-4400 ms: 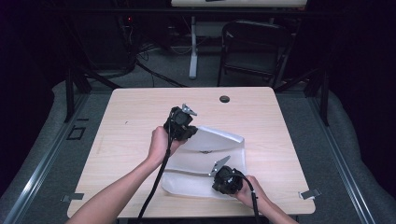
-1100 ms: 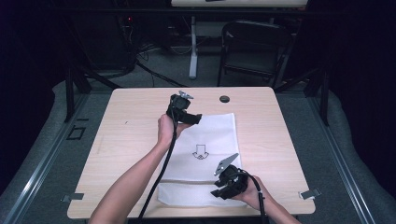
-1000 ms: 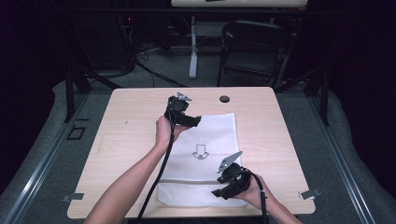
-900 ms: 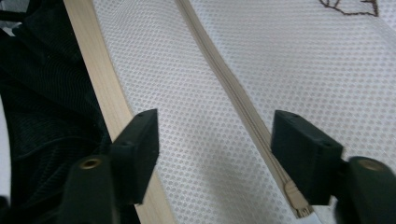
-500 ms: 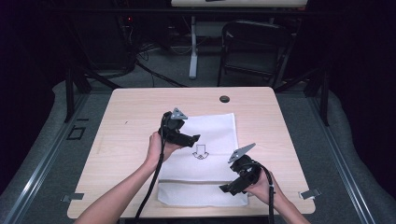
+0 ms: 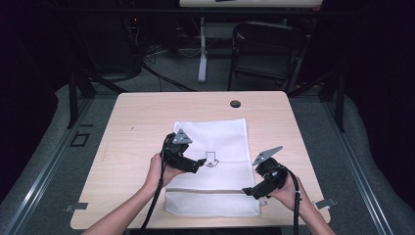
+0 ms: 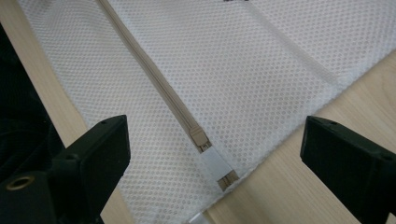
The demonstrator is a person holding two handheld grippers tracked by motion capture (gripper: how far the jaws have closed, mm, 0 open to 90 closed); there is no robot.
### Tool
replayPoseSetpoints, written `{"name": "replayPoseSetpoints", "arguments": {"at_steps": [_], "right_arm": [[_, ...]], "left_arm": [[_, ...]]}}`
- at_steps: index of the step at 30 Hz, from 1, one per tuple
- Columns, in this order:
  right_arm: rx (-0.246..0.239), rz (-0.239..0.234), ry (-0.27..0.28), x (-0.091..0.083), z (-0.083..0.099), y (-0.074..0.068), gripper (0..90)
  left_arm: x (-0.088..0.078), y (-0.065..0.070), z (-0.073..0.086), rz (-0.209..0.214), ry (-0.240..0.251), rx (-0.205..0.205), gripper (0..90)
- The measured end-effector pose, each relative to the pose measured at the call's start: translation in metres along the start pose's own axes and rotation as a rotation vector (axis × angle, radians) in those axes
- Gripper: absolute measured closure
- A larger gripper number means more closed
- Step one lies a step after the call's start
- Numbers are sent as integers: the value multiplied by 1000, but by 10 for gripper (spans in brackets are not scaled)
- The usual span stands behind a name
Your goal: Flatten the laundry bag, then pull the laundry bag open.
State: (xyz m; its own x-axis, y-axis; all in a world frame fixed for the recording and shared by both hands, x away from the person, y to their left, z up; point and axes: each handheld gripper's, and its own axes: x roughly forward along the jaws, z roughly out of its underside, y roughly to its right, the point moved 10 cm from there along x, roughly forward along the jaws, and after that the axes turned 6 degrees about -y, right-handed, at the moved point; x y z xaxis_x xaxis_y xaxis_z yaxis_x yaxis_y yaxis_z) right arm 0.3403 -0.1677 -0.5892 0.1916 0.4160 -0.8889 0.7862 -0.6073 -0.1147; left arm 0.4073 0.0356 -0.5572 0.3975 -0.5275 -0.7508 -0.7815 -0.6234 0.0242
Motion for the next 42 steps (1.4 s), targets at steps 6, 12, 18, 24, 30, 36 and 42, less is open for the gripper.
{"name": "replayPoseSetpoints", "arguments": {"at_steps": [6,12,18,24,30,36,42], "right_arm": [[18,30,24,-3,2,7,168],[60,47,33,-1,3,15,402],[62,56,-12,9,10,16,743],[85,44,-48,20,14,18,900],[84,28,-68,31,18,20,900],[78,17,-99,36,21,19,900],[82,-17,-89,37,21,11,900]], "left_arm": [[3,9,5,36,2,1,99],[14,27,6,62,-17,41,99],[26,47,4,100,-33,75,122],[39,63,5,127,-46,118,160],[53,77,5,155,-58,147,158],[59,82,8,171,-77,150,161],[67,88,10,193,-81,154,187]]}}
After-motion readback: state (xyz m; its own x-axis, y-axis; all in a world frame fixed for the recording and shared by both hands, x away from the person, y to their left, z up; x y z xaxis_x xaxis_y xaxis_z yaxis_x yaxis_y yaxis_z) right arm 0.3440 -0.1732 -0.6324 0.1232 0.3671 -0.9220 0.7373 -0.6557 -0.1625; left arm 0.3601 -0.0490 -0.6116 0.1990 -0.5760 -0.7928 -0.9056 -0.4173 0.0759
